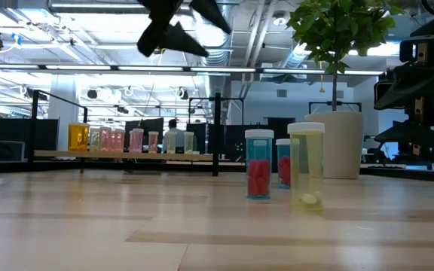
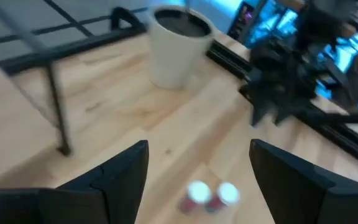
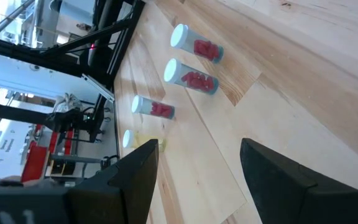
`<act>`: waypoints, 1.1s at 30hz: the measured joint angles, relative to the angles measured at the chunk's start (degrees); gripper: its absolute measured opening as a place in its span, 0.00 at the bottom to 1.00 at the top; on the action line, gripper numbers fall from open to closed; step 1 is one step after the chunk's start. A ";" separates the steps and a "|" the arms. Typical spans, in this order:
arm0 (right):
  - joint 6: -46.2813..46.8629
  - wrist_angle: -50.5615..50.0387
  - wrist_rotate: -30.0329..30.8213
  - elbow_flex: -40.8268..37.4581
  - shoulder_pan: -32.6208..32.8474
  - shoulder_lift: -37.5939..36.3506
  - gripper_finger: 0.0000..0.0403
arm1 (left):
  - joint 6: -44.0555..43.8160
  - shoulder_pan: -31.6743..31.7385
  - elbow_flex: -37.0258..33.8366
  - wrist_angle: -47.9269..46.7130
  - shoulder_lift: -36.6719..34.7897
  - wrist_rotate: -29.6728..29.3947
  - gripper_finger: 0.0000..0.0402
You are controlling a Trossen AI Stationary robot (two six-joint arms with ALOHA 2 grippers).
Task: Pick and place medicine bottles onto shelf by color
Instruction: Put the blue pill bottle on the shelf
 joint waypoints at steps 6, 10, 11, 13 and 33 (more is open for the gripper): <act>0.00 0.00 0.02 -0.02 0.00 0.02 0.62 | -6.52 -3.48 7.88 -7.41 7.06 0.46 0.66; 0.00 0.00 0.00 -0.01 0.00 0.02 0.62 | -9.70 -4.57 13.40 -12.44 10.84 2.48 0.66; 0.00 0.00 0.00 -0.01 0.00 0.01 0.62 | -10.30 -4.75 14.75 -14.58 11.64 3.50 0.66; 0.00 0.00 0.00 -0.01 -0.02 0.00 0.62 | -12.04 -4.81 17.79 -17.48 13.39 6.20 0.66; 0.00 0.00 0.00 -0.02 0.00 0.02 0.62 | -31.72 -2.98 30.89 -36.24 29.42 30.43 0.66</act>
